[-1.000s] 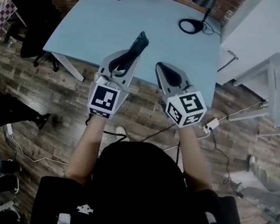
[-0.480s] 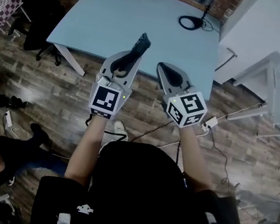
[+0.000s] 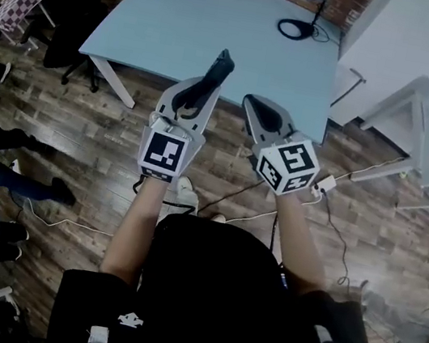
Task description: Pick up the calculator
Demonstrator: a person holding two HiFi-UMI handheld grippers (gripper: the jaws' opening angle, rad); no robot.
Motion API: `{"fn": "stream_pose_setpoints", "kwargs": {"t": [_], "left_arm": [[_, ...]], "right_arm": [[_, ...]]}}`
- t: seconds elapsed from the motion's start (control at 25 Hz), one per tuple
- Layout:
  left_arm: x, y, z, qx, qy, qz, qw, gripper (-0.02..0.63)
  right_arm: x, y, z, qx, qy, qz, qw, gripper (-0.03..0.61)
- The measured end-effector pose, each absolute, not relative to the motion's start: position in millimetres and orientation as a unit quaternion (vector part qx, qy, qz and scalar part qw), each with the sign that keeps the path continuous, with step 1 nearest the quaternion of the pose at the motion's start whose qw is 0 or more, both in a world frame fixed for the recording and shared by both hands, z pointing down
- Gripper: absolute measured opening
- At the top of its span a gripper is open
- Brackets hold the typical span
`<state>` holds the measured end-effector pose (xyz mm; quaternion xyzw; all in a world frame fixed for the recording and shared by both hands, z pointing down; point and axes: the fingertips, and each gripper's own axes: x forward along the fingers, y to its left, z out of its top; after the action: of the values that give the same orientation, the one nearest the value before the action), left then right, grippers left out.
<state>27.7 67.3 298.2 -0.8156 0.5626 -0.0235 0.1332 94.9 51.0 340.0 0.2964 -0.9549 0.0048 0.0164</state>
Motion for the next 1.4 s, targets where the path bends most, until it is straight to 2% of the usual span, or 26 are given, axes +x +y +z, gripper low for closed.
{"fn": "stream_pose_setpoints", "kwargs": {"t": [0.76,1.4], "left_arm": [[29.7,112.4,303.8,-0.809,0.574,-0.018,0.127,0.087],[24.2,108.0,295.6,-0.813,0.575,0.035,0.086,0.087]], "right_arm": [[96.8,97.7,337.9,0.289,-0.957,0.001,0.003,0.005],[108.5,93.5,333.9,0.306,-0.952,-0.002,-0.005,0.005]]}}
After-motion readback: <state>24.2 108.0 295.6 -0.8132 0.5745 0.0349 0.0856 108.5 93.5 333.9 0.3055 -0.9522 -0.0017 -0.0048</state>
